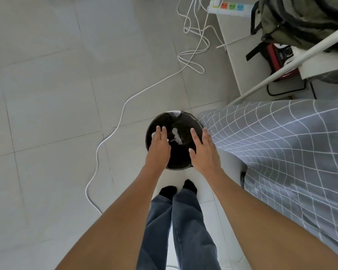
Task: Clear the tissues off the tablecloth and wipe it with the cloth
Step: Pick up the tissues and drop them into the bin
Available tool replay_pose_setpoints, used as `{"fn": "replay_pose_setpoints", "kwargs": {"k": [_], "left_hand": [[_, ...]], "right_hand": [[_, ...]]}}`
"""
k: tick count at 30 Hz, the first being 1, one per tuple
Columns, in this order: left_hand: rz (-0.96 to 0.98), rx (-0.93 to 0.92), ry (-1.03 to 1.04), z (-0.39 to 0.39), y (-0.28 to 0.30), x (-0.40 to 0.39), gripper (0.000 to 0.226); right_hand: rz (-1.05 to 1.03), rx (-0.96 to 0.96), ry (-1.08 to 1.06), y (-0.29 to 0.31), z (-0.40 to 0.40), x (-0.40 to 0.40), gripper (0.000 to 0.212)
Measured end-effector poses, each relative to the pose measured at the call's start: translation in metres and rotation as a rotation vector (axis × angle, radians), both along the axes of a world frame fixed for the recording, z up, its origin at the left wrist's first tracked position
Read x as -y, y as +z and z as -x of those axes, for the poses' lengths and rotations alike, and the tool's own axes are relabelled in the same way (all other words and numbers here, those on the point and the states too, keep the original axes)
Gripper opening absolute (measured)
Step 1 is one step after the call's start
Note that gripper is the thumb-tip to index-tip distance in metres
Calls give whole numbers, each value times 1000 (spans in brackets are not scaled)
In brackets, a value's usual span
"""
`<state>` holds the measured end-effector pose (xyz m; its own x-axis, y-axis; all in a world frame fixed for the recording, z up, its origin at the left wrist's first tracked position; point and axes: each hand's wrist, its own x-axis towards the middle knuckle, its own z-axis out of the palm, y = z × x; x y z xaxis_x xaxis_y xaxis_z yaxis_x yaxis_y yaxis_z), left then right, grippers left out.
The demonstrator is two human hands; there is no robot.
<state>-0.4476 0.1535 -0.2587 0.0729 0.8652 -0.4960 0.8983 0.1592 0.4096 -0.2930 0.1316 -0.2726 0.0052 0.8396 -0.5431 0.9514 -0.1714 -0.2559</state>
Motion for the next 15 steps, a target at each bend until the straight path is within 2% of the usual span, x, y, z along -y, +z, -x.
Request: {"fn": "replay_pose_setpoints", "kwargs": {"k": [3,6,15], "left_hand": [[39,21,-30,-7,2,1,63],[82,-98,-112,-10,1,3,73],[30,-241,-234,-5,18,10,70]], "right_hand": [[1,72,47,-2,-10,3,71],[11,120,86,-1,-15,4,70],[0,145,86,22,-17,6,69]]}}
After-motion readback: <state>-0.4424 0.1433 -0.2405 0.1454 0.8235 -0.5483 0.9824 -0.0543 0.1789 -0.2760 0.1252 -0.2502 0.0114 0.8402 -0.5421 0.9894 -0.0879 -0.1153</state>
